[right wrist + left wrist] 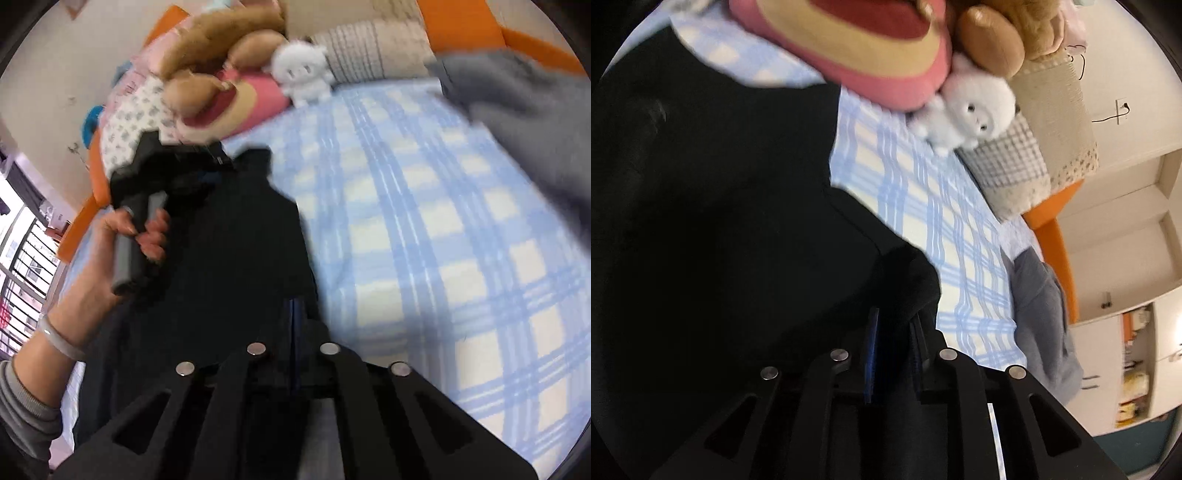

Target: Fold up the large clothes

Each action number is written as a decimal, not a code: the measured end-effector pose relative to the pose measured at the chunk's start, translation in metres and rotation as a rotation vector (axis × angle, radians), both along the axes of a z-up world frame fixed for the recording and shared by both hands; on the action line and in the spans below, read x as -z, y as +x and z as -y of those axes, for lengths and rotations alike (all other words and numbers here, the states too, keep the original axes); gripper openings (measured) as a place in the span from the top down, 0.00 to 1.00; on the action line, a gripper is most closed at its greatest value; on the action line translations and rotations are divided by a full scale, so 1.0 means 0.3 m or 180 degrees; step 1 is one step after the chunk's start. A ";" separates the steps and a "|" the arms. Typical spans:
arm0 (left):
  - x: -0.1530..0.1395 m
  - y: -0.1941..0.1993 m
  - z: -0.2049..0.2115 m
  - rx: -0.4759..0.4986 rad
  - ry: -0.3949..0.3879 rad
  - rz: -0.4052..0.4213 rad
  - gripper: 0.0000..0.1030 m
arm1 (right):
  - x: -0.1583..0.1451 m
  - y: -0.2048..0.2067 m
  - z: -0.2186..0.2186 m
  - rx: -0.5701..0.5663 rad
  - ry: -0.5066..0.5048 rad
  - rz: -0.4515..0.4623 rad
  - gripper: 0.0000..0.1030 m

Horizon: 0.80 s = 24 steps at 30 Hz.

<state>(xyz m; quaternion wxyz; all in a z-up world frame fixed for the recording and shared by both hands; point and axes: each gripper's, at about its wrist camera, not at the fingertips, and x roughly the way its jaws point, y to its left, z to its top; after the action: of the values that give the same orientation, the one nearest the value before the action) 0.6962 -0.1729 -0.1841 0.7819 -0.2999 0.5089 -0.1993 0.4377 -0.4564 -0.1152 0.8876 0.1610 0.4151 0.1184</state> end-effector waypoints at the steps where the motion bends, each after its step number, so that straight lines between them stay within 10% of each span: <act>1: -0.015 -0.001 0.012 0.0033 0.0054 0.0049 0.81 | -0.019 0.015 0.000 -0.0008 0.0028 0.0053 0.95; 8: -0.067 0.005 0.140 0.0037 0.0433 0.0204 0.56 | 0.062 0.188 -0.062 -0.0051 0.0034 -0.0128 0.95; 12: 0.037 0.038 0.060 0.0165 0.0101 -0.0238 0.43 | 0.169 0.190 -0.042 0.0086 -0.0088 -0.0195 0.98; 17: -0.033 0.033 -0.065 0.0130 -0.0186 -0.0055 0.07 | 0.173 0.169 -0.045 0.0121 -0.0184 -0.0124 0.98; 24: -0.168 0.025 0.000 0.0506 -0.0673 0.0338 0.07 | 0.174 0.157 -0.046 0.0169 -0.0171 -0.0052 0.97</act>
<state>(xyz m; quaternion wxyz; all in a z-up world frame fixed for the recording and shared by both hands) 0.7036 -0.1730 -0.1338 0.7535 -0.3283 0.4651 -0.3287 0.4848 -0.4426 -0.1674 0.8910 0.1491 0.4209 0.0823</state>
